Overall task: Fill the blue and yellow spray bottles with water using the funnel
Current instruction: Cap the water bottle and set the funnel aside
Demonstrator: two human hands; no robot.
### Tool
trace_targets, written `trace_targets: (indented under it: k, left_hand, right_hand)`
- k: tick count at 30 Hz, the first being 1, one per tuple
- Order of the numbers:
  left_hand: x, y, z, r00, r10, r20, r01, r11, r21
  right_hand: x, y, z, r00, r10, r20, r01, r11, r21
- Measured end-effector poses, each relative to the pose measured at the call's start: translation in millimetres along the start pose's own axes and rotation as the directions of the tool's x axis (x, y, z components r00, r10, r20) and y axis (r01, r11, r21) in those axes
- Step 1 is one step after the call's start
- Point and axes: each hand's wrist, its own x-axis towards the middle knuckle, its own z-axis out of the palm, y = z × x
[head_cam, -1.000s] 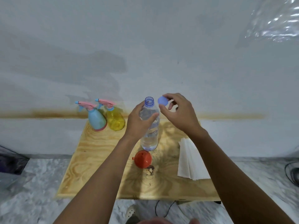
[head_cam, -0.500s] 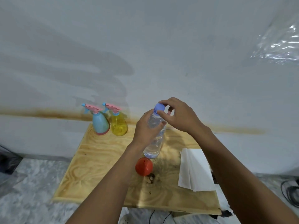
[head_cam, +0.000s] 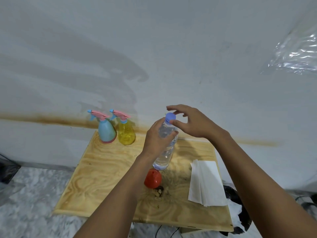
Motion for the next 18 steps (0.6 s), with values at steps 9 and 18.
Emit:
trace_targets:
  k: [9, 18]
  left_hand:
    - [-0.8, 3.3, -2.0, 1.000, 0.018, -0.009, -0.019, 1.000, -0.007]
    - [-1.3, 4.7, -0.6, 0.999, 0.018, -0.027, -0.019, 0.999, -0.043]
  right_hand:
    - [5.8, -1.4, 18.5, 0.981, 0.094, -0.172, -0.093, 0.996, 0.010]
    - [5.9, 1.3, 14.4, 0.993, -0.042, -0.107, 0.040, 0.999, -0.027]
